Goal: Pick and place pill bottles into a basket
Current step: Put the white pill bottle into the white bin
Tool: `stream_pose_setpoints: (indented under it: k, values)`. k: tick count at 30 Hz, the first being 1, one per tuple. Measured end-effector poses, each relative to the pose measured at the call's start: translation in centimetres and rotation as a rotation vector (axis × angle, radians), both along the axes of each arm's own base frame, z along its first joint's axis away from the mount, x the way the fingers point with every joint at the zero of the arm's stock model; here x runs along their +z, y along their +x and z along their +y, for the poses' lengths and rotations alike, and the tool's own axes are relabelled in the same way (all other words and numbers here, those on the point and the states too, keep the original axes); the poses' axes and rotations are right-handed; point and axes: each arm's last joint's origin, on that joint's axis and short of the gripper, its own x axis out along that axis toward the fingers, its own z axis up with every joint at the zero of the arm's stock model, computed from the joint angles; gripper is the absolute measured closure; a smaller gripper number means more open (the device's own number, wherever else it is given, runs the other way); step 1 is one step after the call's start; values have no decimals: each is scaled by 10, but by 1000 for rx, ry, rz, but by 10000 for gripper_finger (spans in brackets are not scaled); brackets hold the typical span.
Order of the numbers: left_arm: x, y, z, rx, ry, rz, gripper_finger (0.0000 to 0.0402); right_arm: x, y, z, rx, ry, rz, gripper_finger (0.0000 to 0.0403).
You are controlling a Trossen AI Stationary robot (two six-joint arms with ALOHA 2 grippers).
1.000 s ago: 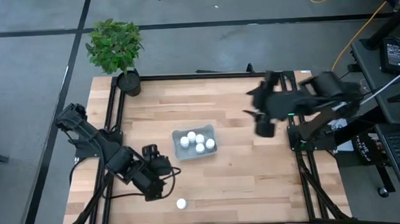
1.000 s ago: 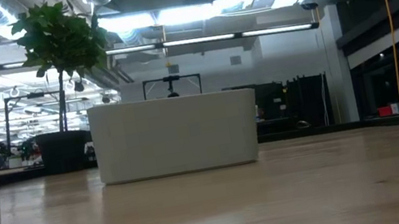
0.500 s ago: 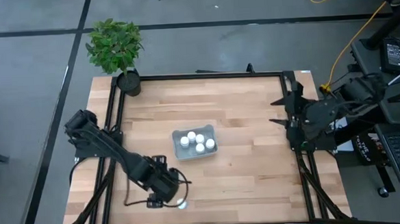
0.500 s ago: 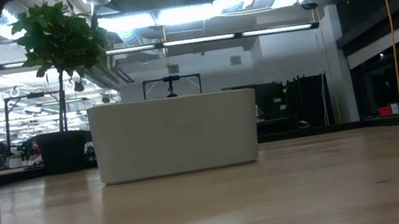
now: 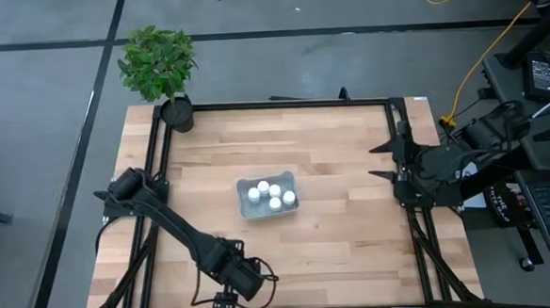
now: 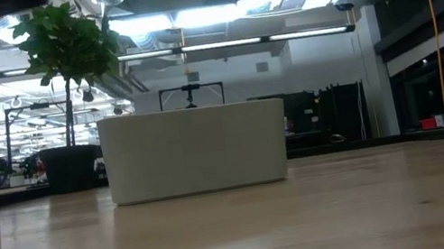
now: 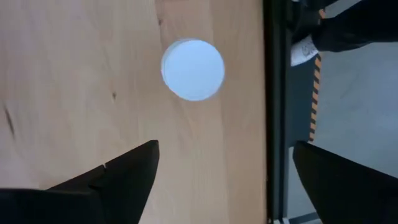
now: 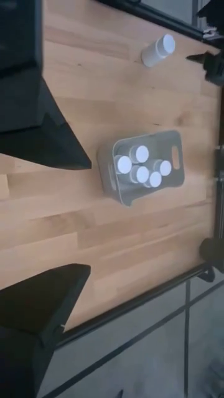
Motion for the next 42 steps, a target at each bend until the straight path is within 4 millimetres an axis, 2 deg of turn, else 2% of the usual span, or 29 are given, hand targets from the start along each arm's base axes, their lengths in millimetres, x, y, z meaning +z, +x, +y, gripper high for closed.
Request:
stream_pose_setpoints:
  k: [6,13,21,31,36,42]
  values:
    - [-10,6,2,6,71,-25,15,-2,4,3,33,-8,-40,141]
    - [-25,21,4,-60,67,-54,13,-2,4,3,35,7,-44,141]
    - [-41,33,0,-59,66,-107,13,-2,4,3,44,31,-40,141]
    - [-63,30,2,1,60,-39,17,-2,4,3,51,22,-39,141]
    - [-67,32,1,15,54,-30,62,-2,4,3,53,20,-39,141]
    - [-68,33,1,29,21,-9,165,-2,4,3,67,-2,-34,141]
